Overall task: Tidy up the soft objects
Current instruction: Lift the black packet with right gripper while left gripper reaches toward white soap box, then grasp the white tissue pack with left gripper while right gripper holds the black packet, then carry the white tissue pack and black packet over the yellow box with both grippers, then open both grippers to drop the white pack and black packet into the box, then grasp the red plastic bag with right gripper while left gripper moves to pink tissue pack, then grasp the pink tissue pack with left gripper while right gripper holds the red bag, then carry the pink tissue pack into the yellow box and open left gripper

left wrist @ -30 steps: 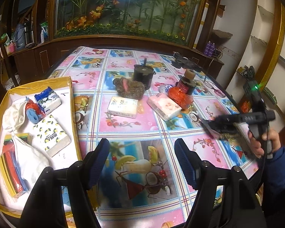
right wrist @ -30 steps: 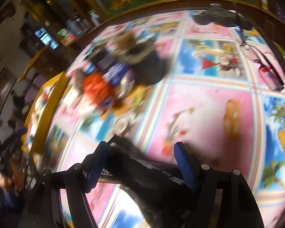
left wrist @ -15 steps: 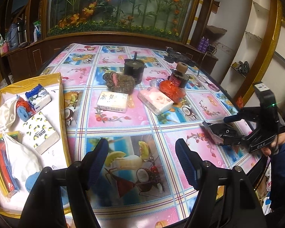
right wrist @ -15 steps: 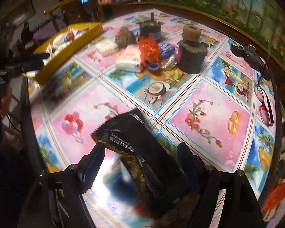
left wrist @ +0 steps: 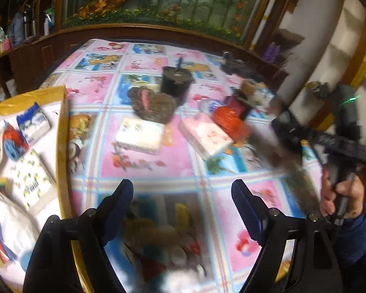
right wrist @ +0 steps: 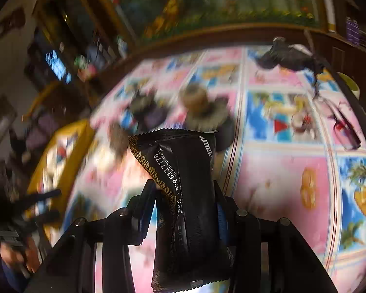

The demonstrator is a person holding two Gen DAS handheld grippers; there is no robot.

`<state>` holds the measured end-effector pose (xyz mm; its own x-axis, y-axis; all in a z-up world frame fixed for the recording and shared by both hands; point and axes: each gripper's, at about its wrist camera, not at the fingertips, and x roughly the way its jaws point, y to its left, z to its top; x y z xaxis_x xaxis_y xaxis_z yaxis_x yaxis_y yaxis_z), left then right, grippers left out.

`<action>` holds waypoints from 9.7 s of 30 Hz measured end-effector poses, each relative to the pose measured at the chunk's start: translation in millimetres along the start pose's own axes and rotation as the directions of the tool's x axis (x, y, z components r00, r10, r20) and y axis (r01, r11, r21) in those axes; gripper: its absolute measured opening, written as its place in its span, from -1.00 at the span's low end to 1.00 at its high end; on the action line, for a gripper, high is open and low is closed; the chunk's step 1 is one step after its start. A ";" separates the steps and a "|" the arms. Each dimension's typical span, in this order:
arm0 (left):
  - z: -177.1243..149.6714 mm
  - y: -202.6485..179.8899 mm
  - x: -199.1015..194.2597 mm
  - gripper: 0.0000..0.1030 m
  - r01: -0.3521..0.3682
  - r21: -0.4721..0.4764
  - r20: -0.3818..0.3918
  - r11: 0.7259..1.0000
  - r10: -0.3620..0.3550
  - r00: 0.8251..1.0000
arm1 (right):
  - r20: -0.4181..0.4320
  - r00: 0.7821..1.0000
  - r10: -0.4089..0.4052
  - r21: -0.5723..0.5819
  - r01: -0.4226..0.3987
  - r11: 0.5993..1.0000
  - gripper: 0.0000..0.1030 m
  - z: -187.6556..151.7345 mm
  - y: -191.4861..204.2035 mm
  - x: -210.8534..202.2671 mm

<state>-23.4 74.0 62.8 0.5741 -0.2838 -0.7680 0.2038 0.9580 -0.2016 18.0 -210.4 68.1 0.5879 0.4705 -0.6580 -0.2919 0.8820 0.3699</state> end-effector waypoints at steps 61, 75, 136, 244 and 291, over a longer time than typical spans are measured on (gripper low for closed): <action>33.8 15.2 87.8 0.36 -0.173 -0.062 -0.048 0.983 0.170 0.984 | 0.074 0.972 0.221 -0.008 -0.221 0.975 -0.04 -14.2 3.1 -3.1; 19.8 -33.1 44.8 0.36 -0.137 0.044 0.061 0.990 0.134 0.989 | 0.060 0.976 0.209 -0.023 -0.208 0.978 -0.04 -16.0 6.1 0.0; 9.1 274.2 -52.2 0.37 -0.224 -0.359 0.050 0.906 0.258 0.965 | -0.226 0.941 0.250 -0.050 -0.267 0.962 -0.03 46.5 335.3 235.6; 0.3 -1.3 46.2 0.00 -0.172 -0.114 0.175 0.978 0.190 0.966 | -0.038 0.985 0.168 -0.048 -0.169 0.984 -0.26 -11.0 60.3 65.3; -7.4 -18.7 -1.2 0.00 -0.244 -0.076 0.411 0.967 0.253 0.876 | 0.082 0.993 0.083 -0.104 -0.074 0.992 -0.27 -20.3 80.6 52.4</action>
<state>-33.8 56.7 63.0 0.8803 -0.0231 -0.4739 -0.0027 0.9986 -0.0537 9.9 -114.2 50.2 0.6214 0.5381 -0.5695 -0.4115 0.8427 0.3471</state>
